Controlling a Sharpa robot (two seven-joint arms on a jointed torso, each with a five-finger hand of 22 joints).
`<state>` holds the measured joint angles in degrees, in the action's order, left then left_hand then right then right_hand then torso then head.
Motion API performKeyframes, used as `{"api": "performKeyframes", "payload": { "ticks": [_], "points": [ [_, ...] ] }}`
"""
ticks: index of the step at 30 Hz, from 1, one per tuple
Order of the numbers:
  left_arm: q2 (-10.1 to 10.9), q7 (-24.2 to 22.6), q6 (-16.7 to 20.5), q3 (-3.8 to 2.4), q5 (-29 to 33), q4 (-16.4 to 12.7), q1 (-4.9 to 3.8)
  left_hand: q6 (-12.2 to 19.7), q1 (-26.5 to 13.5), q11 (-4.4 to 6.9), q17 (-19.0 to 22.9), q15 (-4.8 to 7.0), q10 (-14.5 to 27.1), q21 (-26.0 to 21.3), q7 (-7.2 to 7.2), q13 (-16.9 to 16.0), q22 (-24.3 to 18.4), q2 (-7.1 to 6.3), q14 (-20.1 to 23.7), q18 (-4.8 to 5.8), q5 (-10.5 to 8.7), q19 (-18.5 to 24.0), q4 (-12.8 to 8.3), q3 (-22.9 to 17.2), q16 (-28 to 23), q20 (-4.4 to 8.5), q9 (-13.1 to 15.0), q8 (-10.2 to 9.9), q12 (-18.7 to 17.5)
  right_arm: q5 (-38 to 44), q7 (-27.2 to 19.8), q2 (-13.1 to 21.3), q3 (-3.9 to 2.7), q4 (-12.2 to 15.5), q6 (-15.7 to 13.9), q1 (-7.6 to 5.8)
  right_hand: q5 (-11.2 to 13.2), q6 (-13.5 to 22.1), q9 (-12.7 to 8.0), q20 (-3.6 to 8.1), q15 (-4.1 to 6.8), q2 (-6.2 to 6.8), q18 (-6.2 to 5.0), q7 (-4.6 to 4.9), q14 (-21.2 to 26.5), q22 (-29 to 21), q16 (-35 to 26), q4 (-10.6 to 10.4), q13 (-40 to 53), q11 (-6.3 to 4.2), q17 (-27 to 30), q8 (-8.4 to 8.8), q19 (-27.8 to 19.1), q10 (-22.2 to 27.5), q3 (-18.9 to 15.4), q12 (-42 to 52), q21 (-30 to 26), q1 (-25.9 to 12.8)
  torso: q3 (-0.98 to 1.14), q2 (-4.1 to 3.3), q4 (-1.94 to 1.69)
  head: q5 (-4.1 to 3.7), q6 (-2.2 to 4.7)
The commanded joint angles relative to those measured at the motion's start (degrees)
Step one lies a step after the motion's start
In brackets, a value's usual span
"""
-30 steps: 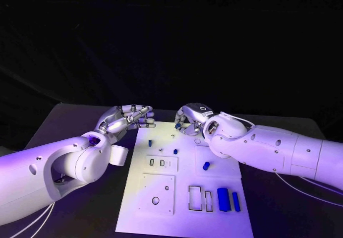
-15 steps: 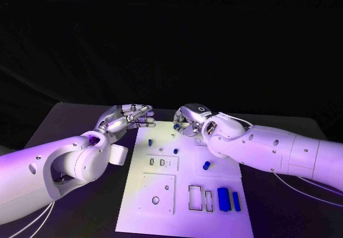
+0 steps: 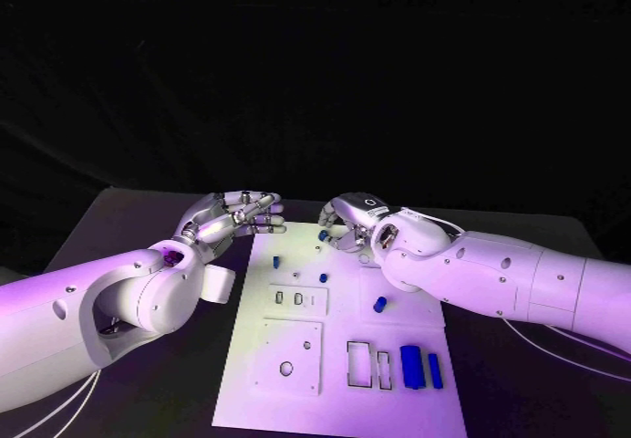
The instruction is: Assemble the parts on the task board
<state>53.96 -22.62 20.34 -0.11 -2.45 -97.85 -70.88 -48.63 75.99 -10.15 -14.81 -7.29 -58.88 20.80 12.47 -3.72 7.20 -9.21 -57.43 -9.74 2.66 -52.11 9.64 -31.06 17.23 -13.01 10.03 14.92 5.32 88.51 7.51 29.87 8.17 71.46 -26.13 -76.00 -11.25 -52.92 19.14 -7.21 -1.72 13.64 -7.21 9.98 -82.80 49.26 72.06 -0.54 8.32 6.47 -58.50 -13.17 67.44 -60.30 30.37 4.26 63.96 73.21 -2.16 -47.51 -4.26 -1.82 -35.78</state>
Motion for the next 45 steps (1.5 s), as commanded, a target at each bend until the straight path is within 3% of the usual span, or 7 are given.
{"api": "performKeyframes", "payload": {
  "ticks": [1, 9, 25, 27, 29, 33, 45],
  "points": [
    [-0.05, -0.2, -1.16, -0.04, 0.12, -0.05, -0.1, 0.33, -0.4, -0.45, -0.05, -0.29, 0.01, -0.38, 1.6, -0.08, -0.05, 0.21, -0.1, -0.71, 0.3, 0.01, 0.02, 0.27, -0.37, -0.4, 0.09, -0.35, -0.31, -0.05, 0.27, 0.27, -0.02, 0.18, -0.45, -0.01, 0.77, 2.44, -0.04, -0.77, -0.23, -0.18, -1.29, 0.08, 1.41, -2.39, -0.91, -0.66, -0.95, 0.37, 2.45, 1.89, -2.15, 3.42, -5.8, 0.94, -2.21, 1.51, 0.0, -0.03, -0.03, -0.02, 0.09],
    [0.19, -0.16, -1.1, -0.04, 0.14, 0.28, -0.11, 0.33, -0.4, -0.45, -0.05, -0.29, 0.01, -0.38, 1.6, -0.08, -0.05, 0.21, -0.1, -0.71, 0.3, 0.01, 0.02, 0.27, -0.37, -0.4, 0.09, -0.35, -0.31, -0.29, 0.85, 4.5, -0.06, 4.7, -1.18, -0.06, 0.28, 2.8, 1.19, -0.9, -0.44, -2.68, -1.5, 0.12, 2.0, -2.56, -0.18, -5.25, -2.6, 0.51, 4.32, 3.55, -2.32, 6.46, -18.07, 5.83, -3.41, 7.8, 0.09, 0.11, 0.07, 0.24, 0.07],
    [0.65, -0.19, -1.58, -0.01, 0.45, 1.1, -0.08, 0.33, -0.4, -0.45, -0.05, -0.29, 0.01, -0.38, 1.6, -0.08, -0.05, 0.21, -0.1, -0.71, 0.3, 0.01, 0.02, 0.27, -0.37, -0.4, 0.09, -0.35, -0.31, -16.69, 2.68, 20.97, -0.57, 15.6, 0.84, -2.59, -1.09, -0.14, 1.76, 1.78, 2.62, -0.19, 0.57, -1.5, -2.22, 8.89, 5.5, -10.73, 0.71, -3.13, -4.56, 5.01, 5.47, -14.33, -13.2, 14.21, 4.33, 8.7, 0.8, 1.27, 1.21, -0.92, -0.16],
    [0.66, -0.18, -1.66, 0.0, 0.47, 1.16, -0.08, 0.33, -0.4, -0.45, -0.05, -0.29, 0.01, -0.38, 1.6, -0.08, -0.05, 0.21, -0.1, -0.71, 0.3, 0.01, 0.02, 0.27, -0.37, -0.4, 0.09, -0.35, -0.31, -18.61, 2.58, 22.07, -0.58, 15.89, 2.38, -2.71, -1.68, 0.39, 2.08, 2.46, 3.25, 1.02, 1.06, -2.1, -2.84, 11.38, 7.18, -11.11, 6.34, -3.8, -7.34, 5.37, 6.8, -16.68, -15.07, 20.37, 6.05, 8.61, 0.93, 1.26, 1.3, -1.01, -0.3],
    [0.64, -0.16, -1.74, 0.0, 0.48, 1.22, -0.08, 0.33, -0.4, -0.45, -0.05, -0.29, 0.01, -0.38, 1.6, -0.08, -0.05, 0.21, -0.1, -0.71, 0.3, 0.01, 0.02, 0.27, -0.37, -0.4, 0.09, -0.35, -0.31, -19.65, 2.34, 22.74, -0.57, 15.96, 4.05, -2.77, -2.53, 1.47, 4.17, 2.29, 2.82, -0.36, 1.66, -2.14, -3.9, 15.96, 11.35, -13.53, 38.86, -3.1, -14.66, 3.66, 8.61, -9.44, -19.75, 50.08, 8.99, 10.09, 1.02, 1.27, 1.35, -1.07, -0.34],
    [0.57, -0.14, -1.88, 0.0, 0.49, 1.27, -0.07, 0.41, -0.33, -0.49, -0.17, -0.33, 0.04, -0.46, 1.63, -0.1, -0.14, 0.27, -0.05, -0.72, 0.31, 0.01, -0.02, 0.41, -0.48, -0.44, 0.11, -0.42, -0.46, -20.66, 2.2, 22.76, -0.53, 15.22, 6.81, -2.74, -3.19, 2.58, 5.55, 1.56, 2.11, -0.93, 2.57, -1.35, -5.77, 20.29, 15.49, -15.82, 65.04, -2.73, -24.43, 1.82, 10.67, -20.35, -24.13, 73.14, 11.79, 10.21, 1.06, 1.26, 1.4, -1.01, -0.19],
    [0.4, -0.04, -2.27, 0.0, 0.5, 1.32, -0.07, 0.41, -0.33, -0.49, -0.17, -0.33, 0.04, -0.46, 1.63, -0.1, -0.14, 0.27, -0.05, -0.72, 0.31, 0.01, -0.02, 0.41, -0.48, -0.44, 0.11, -0.42, -0.46, -20.71, 2.91, 18.78, -0.38, 11.01, 8.29, -1.26, -4.81, 3.77, 6.52, 1.03, 1.57, -2.24, 3.47, -0.92, -6.72, 24.96, 17.26, -15.83, 74.59, -2.22, -29.22, 0.17, 13.09, -25.02, -26.18, 80.67, 15.02, 10.32, 0.87, 1.0, 0.91, -0.92, 0.0]
  ]
}}
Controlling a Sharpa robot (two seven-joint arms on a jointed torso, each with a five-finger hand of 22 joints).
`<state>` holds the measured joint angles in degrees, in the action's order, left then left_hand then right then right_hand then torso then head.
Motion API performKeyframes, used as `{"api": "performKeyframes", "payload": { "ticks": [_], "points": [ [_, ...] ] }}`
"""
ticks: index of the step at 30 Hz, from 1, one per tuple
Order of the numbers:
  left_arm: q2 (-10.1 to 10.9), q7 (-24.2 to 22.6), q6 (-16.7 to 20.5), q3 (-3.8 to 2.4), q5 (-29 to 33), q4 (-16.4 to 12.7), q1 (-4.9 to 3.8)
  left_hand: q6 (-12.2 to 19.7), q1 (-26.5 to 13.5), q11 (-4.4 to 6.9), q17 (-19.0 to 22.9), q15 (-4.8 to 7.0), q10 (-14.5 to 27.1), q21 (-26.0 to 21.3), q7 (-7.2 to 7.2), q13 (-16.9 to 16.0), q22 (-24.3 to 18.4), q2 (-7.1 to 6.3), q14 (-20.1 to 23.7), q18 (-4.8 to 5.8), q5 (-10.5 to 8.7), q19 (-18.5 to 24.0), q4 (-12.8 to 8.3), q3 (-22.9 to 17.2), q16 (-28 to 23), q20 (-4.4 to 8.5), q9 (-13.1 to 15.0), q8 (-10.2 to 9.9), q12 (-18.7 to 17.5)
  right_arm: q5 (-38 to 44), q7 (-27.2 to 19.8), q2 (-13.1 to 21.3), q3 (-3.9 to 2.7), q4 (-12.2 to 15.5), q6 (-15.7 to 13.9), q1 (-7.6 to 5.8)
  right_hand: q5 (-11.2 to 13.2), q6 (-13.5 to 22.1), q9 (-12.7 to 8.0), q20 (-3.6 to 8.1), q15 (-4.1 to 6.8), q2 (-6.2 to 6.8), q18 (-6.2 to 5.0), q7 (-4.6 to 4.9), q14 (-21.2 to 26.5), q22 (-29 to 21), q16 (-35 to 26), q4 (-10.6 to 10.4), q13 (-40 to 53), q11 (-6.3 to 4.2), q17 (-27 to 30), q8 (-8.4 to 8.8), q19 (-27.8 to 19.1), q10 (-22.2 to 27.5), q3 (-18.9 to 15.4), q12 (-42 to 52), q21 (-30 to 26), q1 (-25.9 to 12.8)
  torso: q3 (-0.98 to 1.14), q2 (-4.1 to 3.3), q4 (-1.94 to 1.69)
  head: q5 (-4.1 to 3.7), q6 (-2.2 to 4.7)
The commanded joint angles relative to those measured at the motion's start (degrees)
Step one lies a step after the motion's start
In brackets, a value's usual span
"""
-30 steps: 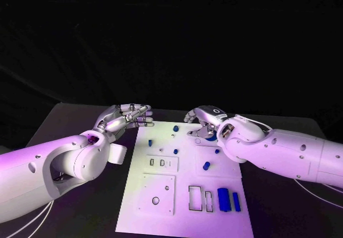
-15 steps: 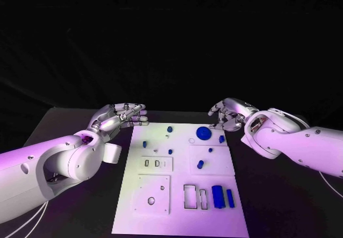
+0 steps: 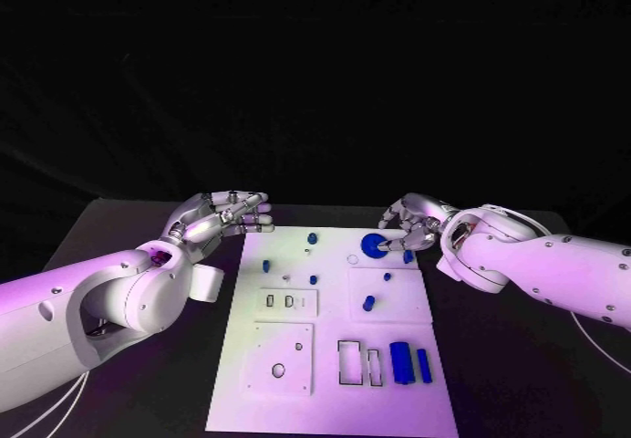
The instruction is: Assemble the parts on the task board
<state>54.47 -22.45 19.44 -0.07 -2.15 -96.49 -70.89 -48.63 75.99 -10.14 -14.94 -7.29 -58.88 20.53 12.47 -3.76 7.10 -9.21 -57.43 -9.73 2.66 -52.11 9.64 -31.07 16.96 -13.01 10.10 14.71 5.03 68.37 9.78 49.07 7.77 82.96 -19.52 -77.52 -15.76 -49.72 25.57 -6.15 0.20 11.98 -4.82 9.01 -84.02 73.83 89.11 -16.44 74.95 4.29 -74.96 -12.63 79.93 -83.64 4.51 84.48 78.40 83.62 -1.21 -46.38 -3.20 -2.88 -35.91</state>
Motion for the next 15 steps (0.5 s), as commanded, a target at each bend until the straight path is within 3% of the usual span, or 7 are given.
{"api": "performKeyframes", "payload": {
  "ticks": [1, 15],
  "points": [
    [-0.1, -0.2, -1.38, -0.03, 0.19, -0.05, -0.06, 0.42, -0.33, -0.49, -0.05, -0.33, 0.04, -0.19, 1.63, -0.06, -0.04, 0.27, -0.04, -0.72, 0.31, 0.01, -0.02, 0.42, -0.2, -0.44, 0.05, -0.21, -0.17, -0.53, 0.65, -0.62, 0.03, -0.64, 1.54, 0.36, -0.4, 0.55, 0.12, -0.04, -0.36, -0.66, 1.1, 0.05, -5.5, 0.54, 0.23, 0.06, 8.16, -0.05, -12.82, -0.46, 0.68, -1.81, -0.31, 0.61, 0.68, -0.09, -0.09, -0.13, -0.11, 0.2, 0.07],
    [-0.09, -0.08, -1.48, -0.04, 0.19, -0.12, -0.06, 0.42, -0.33, -0.49, -0.05, -0.33, 0.04, -0.19, 1.63, -0.06, -0.04, 0.27, -0.04, -0.72, 0.31, 0.01, -0.02, 0.42, -0.2, -0.44, 0.05, -0.21, -0.17, 1.45, 1.22, -2.05, 0.12, -1.7, 1.49, 1.22, -0.83, 0.32, 0.31, -0.08, -0.37, -1.14, 1.16, 0.01, -5.54, 0.9, 0.31, 0.15, 8.55, -0.05, -13.02, -0.91, 0.85, -1.99, 0.0, 0.91, 0.94, 0.14, 0.0, -0.12, 0.05, 0.49, -0.28]
  ]
}}
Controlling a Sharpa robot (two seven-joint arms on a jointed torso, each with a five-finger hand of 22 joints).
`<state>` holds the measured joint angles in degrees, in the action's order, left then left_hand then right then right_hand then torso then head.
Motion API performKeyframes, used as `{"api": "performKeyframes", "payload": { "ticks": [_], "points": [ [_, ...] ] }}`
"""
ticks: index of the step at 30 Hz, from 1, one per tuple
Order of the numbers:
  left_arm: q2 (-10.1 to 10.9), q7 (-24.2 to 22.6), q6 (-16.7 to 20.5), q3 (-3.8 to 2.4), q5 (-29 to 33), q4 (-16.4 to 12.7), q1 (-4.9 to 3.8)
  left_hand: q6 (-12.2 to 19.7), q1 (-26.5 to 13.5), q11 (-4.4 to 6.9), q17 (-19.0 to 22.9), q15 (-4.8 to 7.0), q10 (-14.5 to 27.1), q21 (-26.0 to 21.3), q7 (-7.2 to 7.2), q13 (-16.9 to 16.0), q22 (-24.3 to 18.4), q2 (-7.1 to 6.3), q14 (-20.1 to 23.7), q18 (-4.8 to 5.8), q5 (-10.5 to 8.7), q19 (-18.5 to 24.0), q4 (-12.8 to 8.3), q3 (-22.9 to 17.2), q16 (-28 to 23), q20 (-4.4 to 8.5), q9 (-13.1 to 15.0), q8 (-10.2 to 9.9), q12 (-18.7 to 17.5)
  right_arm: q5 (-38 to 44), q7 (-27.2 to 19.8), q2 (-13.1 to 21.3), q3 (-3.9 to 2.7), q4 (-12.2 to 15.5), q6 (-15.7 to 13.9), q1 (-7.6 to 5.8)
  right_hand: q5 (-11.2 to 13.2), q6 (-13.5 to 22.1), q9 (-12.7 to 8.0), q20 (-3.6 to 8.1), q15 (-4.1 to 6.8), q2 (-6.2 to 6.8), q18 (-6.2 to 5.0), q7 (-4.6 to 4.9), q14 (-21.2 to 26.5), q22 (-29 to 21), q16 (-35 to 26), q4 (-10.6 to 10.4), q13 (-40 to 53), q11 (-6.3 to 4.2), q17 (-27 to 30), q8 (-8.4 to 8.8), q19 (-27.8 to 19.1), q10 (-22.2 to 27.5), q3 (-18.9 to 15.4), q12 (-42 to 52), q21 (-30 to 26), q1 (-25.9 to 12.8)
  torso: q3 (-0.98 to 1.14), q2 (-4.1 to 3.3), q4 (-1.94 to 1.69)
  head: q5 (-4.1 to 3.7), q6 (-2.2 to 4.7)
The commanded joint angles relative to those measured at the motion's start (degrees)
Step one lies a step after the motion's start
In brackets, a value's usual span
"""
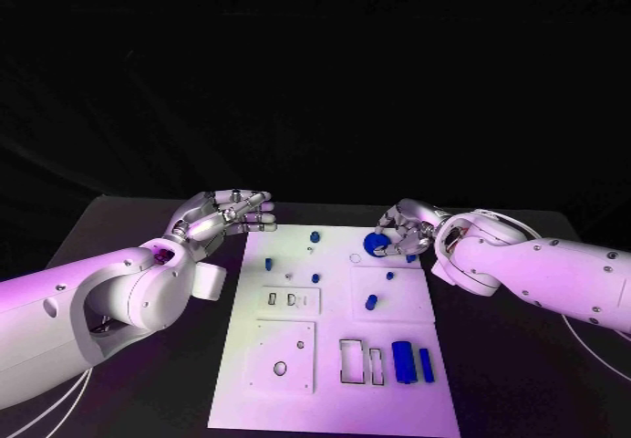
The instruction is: Assemble the parts on the task board
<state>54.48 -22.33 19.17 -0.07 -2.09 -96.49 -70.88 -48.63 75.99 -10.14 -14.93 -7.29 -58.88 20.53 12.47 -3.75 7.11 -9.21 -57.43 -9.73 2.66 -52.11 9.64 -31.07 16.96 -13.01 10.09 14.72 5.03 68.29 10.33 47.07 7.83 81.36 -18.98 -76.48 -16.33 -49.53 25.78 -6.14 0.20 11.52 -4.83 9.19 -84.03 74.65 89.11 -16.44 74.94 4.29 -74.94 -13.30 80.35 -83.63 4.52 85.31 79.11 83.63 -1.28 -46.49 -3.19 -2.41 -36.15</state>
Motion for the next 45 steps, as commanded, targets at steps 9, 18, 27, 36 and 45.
{"api": "performKeyframes", "payload": {
  "ticks": [9, 18, 27, 36, 45],
  "points": [
    [-0.04, -0.09, -1.26, -0.04, 0.14, -0.03, -0.06, 0.41, -0.33, -0.49, -0.06, -0.34, 0.04, -0.19, 1.63, -0.07, -0.05, 0.27, -0.04, -0.72, 0.3, 0.01, -0.02, 0.42, -0.21, -0.44, 0.06, -0.21, -0.18, 2.32, 0.73, 0.2, 0.07, -0.46, 0.28, 0.34, -0.59, -0.12, 0.23, -0.09, -0.35, -1.16, 1.19, -0.23, -5.56, 0.31, 0.35, 0.32, 8.74, -0.1, -13.16, -0.64, 0.5, -2.04, 0.72, 0.21, 0.36, 0.74, 0.08, 0.04, -0.02, -0.07, -0.25],
    [-0.06, 0.01, -1.43, -0.04, 0.14, -0.03, -0.06, 0.41, -0.33, -0.49, -0.06, -0.34, 0.04, -0.19, 1.63, -0.07, -0.05, 0.27, -0.04, -0.72, 0.3, 0.01, -0.02, 0.42, -0.21, -0.44, 0.06, -0.21, -0.18, 2.46, 0.77, 0.0, 0.07, -0.47, 0.66, 0.37, -0.52, -0.15, 0.23, -0.08, -0.35, -1.42, 1.22, -0.19, -5.58, 0.6, 0.39, 0.84, 9.12, -0.1, -13.28, -0.94, 0.52, -2.2, 2.44, 0.45, 0.51, 2.25, 0.12, -0.06, 0.02, -0.1, -0.24],
    [0.0, 0.07, -1.56, -0.04, 0.14, -0.08, -0.06, 0.43, -0.18, -0.5, -0.22, -0.35, 0.0, -0.29, 1.64, -0.09, -0.16, 0.35, 0.02, -0.73, 0.3, 0.02, -0.11, 0.55, -0.35, -0.48, 0.11, -0.25, -0.32, 5.14, 0.88, -0.34, 0.07, -0.34, 0.01, 0.72, 0.36, -2.54, 0.21, 0.17, 0.02, -1.0, 1.33, -0.78, -5.62, 1.42, 0.45, 1.17, 9.9, -0.59, -13.46, -2.18, 0.78, -2.71, 7.05, 0.95, 0.96, 3.32, 0.04, -0.1, -0.08, -0.17, -0.42],
    [0.02, 0.11, -1.62, -0.04, 0.14, -0.02, -0.06, 0.43, -0.18, -0.5, -0.22, -0.35, 0.0, -0.29, 1.64, -0.09, -0.16, 0.35, 0.02, -0.73, 0.3, 0.02, -0.11, 0.55, -0.35, -0.48, 0.11, -0.25, -0.32, 7.75, 2.53, -0.36, 0.07, 0.29, -3.1, 1.17, 0.1, -4.54, 0.29, 0.73, 0.65, -0.2, 1.44, -1.59, -5.65, 2.02, 0.5, 1.06, 10.31, -1.32, -13.63, -3.25, 1.06, -3.04, 10.19, 1.19, 1.29, 2.4, 0.02, -0.05, -0.01, -0.18, -0.61],
    [-0.03, 0.12, -1.73, -0.04, 0.14, 0.06, -0.06, 0.43, -0.18, -0.5, -0.22, -0.35, 0.0, -0.29, 1.64, -0.09, -0.16, 0.35, 0.02, -0.73, 0.3, 0.02, -0.11, 0.55, -0.35, -0.48, 0.11, -0.25, -0.32, 10.8, 2.44, -0.02, 0.06, 2.31, -6.78, 1.38, -0.62, -4.9, 0.31, 0.95, 0.86, 0.17, 1.53, -1.82, -5.71, 2.46, 0.57, 0.95, 10.67, -1.55, -13.88, -3.56, 1.33, -3.32, 11.4, 1.43, 1.56, 1.69, 0.08, -0.03, -0.09, -0.18, -0.34]
  ]
}}
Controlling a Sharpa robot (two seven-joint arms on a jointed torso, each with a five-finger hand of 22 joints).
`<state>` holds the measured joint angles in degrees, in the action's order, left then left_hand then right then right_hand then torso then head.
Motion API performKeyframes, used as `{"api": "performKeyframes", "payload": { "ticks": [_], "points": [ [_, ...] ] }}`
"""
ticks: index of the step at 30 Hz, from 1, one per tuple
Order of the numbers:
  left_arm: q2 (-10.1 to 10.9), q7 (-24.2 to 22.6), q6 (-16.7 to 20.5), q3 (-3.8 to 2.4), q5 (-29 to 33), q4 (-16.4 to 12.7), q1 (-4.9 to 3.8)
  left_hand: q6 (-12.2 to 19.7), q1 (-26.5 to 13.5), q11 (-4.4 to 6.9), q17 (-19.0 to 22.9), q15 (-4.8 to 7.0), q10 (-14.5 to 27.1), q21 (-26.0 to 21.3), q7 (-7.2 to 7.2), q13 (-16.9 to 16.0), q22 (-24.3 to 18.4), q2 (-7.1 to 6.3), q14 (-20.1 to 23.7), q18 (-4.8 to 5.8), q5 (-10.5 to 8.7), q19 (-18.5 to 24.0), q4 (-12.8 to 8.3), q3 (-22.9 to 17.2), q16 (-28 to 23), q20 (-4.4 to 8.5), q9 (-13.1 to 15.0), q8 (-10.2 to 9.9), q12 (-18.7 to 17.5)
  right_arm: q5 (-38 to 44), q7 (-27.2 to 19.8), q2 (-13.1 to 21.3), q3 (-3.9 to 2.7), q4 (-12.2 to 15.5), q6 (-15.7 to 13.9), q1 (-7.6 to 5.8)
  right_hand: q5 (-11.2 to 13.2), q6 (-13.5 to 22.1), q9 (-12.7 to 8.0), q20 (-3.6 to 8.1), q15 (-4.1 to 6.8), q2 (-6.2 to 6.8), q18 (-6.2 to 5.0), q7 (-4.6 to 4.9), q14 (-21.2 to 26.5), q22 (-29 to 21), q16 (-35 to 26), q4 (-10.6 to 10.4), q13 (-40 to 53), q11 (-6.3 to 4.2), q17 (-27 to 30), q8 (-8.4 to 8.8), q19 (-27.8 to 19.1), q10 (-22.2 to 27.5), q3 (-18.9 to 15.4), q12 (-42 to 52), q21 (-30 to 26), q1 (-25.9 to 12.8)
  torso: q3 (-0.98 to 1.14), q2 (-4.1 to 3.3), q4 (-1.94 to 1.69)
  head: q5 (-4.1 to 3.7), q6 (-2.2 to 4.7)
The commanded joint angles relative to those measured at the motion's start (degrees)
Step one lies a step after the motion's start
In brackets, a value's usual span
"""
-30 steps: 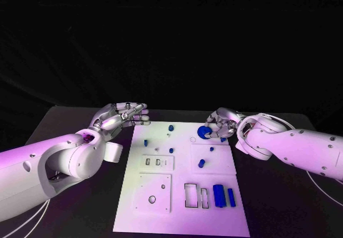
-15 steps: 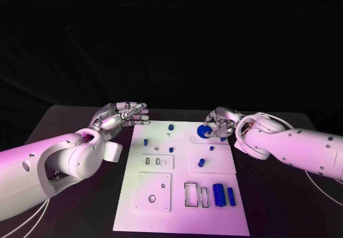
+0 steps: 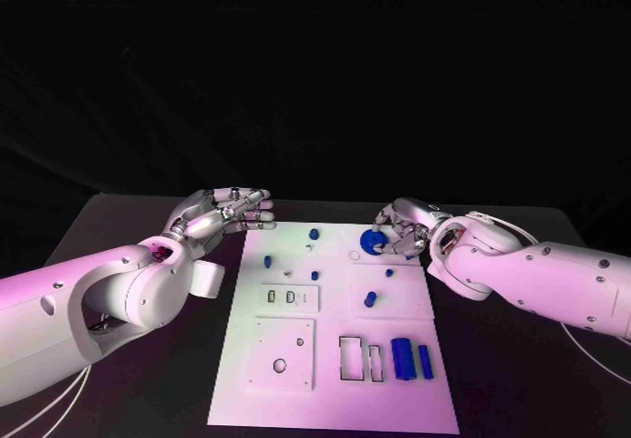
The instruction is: Assemble the parts on the task board
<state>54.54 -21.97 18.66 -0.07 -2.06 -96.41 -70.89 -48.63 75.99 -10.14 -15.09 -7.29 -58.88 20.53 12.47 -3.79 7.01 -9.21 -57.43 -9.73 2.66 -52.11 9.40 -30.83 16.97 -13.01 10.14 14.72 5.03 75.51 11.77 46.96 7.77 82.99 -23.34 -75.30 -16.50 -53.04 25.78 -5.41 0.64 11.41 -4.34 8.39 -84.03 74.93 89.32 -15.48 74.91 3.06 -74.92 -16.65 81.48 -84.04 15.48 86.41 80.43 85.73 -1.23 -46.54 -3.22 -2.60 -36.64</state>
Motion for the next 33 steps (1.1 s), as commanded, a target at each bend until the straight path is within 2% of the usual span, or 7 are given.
{"api": "performKeyframes", "payload": {
  "ticks": [1, 10, 19, 24, 33],
  "points": [
    [-0.1, -0.24, -1.24, -0.03, 0.11, -0.01, -0.05, 0.43, -0.18, -0.5, -0.06, -0.36, 0.0, -0.29, 1.64, -0.06, -0.06, 0.35, 0.02, -0.73, 0.3, 0.01, 0.13, 0.3, -0.36, -0.48, 0.05, -0.26, -0.32, 4.38, 1.0, 0.16, 0.12, 1.08, -2.97, 0.21, -0.6, -1.39, 0.3, 0.24, 0.44, 0.34, 1.07, -1.03, -5.72, 2.32, 0.38, -0.04, 10.85, -0.34, -13.98, -0.22, 0.29, -3.02, 0.63, 0.44, 0.34, -0.53, 0.05, 0.01, -0.04, 0.06, 0.19],
    [-0.24, -0.22, -1.35, -0.03, 0.11, 0.18, -0.04, 0.43, -0.18, -0.5, -0.06, -0.36, 0.0, -0.29, 1.64, -0.06, -0.06, 0.35, 0.02, -0.73, 0.3, 0.01, 0.13, 0.3, -0.36, -0.48, 0.05, -0.26, -0.32, 15.02, 2.72, 0.78, -0.08, 5.84, -7.06, -0.13, -0.96, -1.58, 0.21, 0.38, 0.57, 0.53, 1.22, -1.18, -5.76, 2.95, 0.42, -0.09, 11.13, -0.48, -14.15, -0.27, 0.69, -3.25, 1.92, 0.63, 0.76, -1.01, 0.01, 0.02, 0.01, 0.08, 0.57],
    [-0.34, -0.19, -1.4, -0.03, 0.11, 0.31, -0.04, 0.44, -0.16, -0.51, -0.17, -0.37, -0.03, -0.35, 1.65, -0.07, -0.13, 0.43, 0.04, -0.74, 0.31, 0.01, 0.14, 0.41, -0.44, -0.5, 0.09, -0.29, -0.41, 18.28, 3.39, -1.14, -0.13, 8.99, -7.04, -0.36, -0.98, -1.66, -0.15, 0.5, 0.65, 1.41, 1.24, -1.16, -5.76, 3.08, 0.43, 0.02, 11.08, -0.51, -14.17, 0.09, 0.73, -3.24, 4.48, 0.53, 0.77, -1.61, 0.04, -0.06, -0.02, 0.42, 0.52],
    [-0.45, -0.15, -1.46, -0.03, 0.11, 0.31, -0.04, 0.44, -0.16, -0.51, -0.17, -0.37, -0.03, -0.35, 1.65, -0.07, -0.13, 0.43, 0.04, -0.74, 0.31, 0.01, 0.14, 0.41, -0.44, -0.5, 0.09, -0.29, -0.41, 19.51, 3.88, -3.84, -0.12, 8.48, -6.82, -0.36, -0.97, -1.64, -0.21, 0.5, 0.64, 1.49, 1.24, -1.14, -5.77, 3.1, 0.44, 0.05, 11.08, -0.49, -14.2, 0.16, 0.73, -3.24, 4.85, 0.52, 0.76, -1.73, -0.04, -0.08, -0.12, 0.33, 0.55],
    [-0.64, -0.06, -1.48, -0.03, 0.11, 0.3, -0.04, 0.44, -0.16, -0.51, -0.17, -0.37, -0.03, -0.35, 1.65, -0.07, -0.13, 0.43, 0.04, -0.74, 0.31, 0.01, 0.14, 0.41, -0.44, -0.5, 0.09, -0.29, -0.41, 21.06, 4.48, -8.5, -0.05, 5.3, -6.27, 0.05, -0.95, -1.54, -0.3, 0.49, 0.61, 1.7, 1.25, -1.08, -5.77, 3.16, 0.43, 0.16, 10.96, -0.46, -14.19, 0.32, 0.76, -3.15, 5.45, 0.42, 0.78, -1.9, -0.13, -0.24, -0.23, 0.35, 0.5]
  ]
}}
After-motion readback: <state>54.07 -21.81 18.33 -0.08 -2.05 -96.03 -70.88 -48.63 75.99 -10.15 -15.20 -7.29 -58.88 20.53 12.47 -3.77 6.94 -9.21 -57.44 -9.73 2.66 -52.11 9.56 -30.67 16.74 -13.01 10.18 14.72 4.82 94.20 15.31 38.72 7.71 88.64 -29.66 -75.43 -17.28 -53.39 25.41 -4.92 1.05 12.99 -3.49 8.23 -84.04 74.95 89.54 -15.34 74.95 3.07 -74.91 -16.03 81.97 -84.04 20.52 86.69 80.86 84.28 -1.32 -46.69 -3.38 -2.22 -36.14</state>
